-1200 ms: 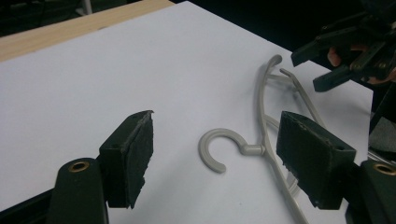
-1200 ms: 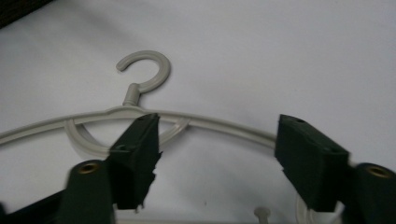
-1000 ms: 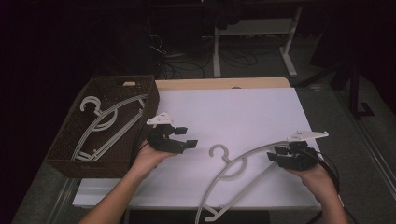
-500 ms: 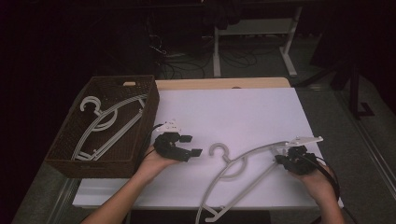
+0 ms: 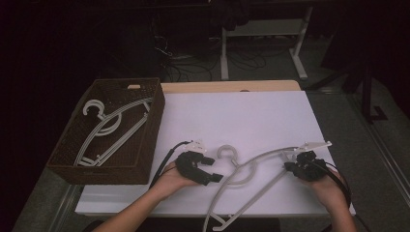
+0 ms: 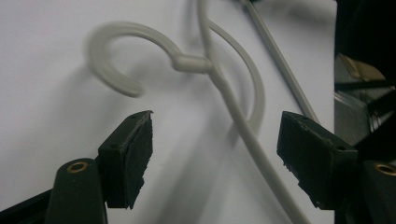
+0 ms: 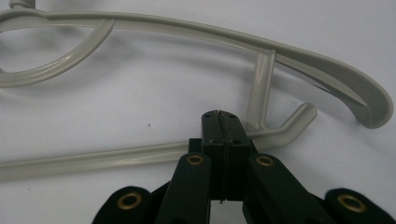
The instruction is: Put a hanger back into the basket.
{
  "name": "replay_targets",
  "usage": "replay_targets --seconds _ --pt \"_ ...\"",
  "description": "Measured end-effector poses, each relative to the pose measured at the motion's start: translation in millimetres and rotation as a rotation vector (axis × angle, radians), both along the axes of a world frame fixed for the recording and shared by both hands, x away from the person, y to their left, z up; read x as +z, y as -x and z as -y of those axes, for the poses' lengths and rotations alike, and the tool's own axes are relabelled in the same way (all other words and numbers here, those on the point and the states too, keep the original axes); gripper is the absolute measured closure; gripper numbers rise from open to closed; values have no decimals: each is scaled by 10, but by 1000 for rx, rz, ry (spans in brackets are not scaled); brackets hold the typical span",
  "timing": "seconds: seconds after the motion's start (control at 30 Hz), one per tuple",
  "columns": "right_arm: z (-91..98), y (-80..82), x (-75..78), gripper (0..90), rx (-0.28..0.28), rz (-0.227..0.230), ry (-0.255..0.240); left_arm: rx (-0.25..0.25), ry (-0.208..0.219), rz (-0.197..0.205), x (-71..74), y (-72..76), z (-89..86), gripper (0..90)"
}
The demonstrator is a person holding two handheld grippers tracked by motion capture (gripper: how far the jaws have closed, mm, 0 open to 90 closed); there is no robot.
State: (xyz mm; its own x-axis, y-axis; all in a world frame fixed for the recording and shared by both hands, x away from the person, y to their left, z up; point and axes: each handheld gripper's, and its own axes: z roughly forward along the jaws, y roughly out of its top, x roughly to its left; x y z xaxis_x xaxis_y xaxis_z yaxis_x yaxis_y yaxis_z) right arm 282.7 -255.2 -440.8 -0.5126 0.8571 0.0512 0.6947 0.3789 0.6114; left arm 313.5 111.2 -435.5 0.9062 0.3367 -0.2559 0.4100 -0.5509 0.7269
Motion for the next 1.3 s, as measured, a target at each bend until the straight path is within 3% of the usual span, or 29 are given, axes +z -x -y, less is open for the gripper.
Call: replay_targets --seconds 0.03,0.17,0.47,0.6,0.77,1.3 --pt "0 0 1 893 0 -2 0 -31 -22 -10 -46 48 80 282" --pt "1 -2 1 893 0 -4 0 -73 -51 -37 -118 98 188 326" --pt "0 -1 -1 894 2 -6 3 -124 -84 -64 -211 145 312 465" --pt "0 -2 -3 894 2 -6 1 -115 -90 -50 -215 153 342 538" --pt "1 -1 -4 894 3 -8 2 -97 -127 8 -205 187 385 663" --pt "-16 -1 -2 894 5 8 -14 -52 -142 -39 -157 118 359 712"
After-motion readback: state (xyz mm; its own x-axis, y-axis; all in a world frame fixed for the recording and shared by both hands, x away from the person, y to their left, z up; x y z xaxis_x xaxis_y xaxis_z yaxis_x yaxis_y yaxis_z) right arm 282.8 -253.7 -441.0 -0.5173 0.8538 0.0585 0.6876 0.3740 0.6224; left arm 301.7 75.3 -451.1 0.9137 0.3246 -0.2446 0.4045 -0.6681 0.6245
